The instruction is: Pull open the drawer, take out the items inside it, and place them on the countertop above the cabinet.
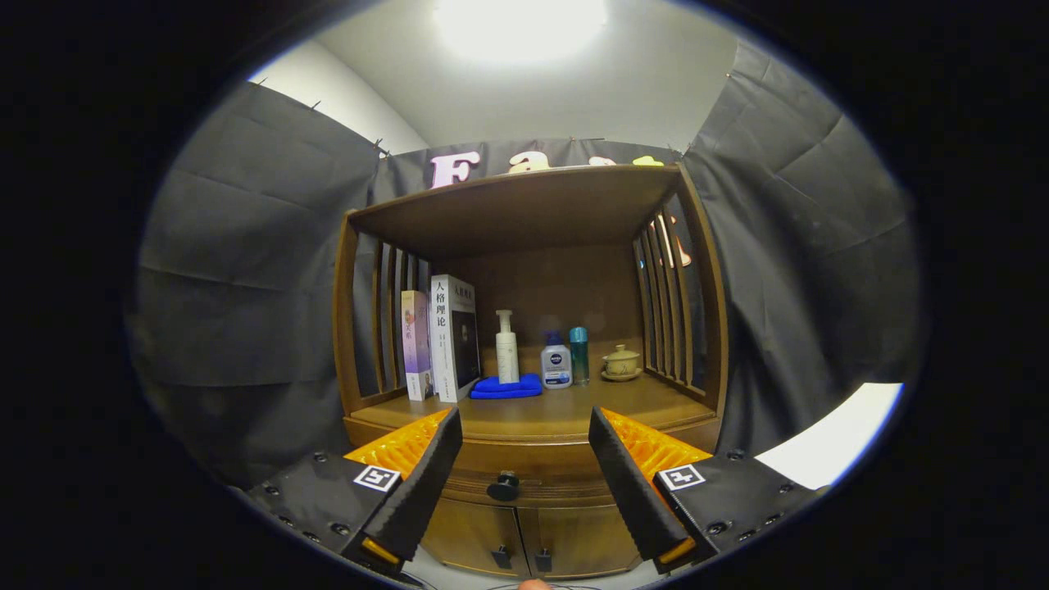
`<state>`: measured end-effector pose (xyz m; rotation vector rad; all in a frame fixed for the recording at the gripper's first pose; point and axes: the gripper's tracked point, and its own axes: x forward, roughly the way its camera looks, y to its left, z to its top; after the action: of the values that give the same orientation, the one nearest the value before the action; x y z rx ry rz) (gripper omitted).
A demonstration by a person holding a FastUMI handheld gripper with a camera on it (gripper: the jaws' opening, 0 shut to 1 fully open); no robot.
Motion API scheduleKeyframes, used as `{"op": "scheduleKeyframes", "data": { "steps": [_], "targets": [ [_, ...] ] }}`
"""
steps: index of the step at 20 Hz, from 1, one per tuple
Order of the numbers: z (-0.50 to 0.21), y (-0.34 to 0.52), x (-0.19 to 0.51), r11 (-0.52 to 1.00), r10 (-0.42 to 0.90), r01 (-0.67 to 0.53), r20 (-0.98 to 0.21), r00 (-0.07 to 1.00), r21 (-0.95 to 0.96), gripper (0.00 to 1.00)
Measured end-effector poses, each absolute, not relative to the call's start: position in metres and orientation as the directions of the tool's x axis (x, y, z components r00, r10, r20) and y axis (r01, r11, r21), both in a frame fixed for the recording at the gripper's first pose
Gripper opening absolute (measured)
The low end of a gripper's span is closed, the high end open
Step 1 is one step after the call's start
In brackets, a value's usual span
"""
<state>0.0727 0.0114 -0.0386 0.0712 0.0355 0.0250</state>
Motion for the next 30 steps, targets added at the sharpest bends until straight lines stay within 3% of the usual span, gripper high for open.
{"op": "scheduleKeyframes", "data": {
  "steps": [8,23,27,30],
  "targets": [
    [-0.093,0.025,0.120,0.996,0.056,-0.052,-0.052,0.997,0.079,0.98],
    [-0.199,0.039,0.165,0.997,0.053,-0.040,-0.225,0.973,0.060,0.98],
    [-0.218,0.039,0.167,0.998,0.046,-0.035,-0.270,0.962,0.046,0.93],
    [-0.217,0.048,0.169,0.998,0.066,-0.063,-0.254,0.965,0.020,0.78]
  ]
}}
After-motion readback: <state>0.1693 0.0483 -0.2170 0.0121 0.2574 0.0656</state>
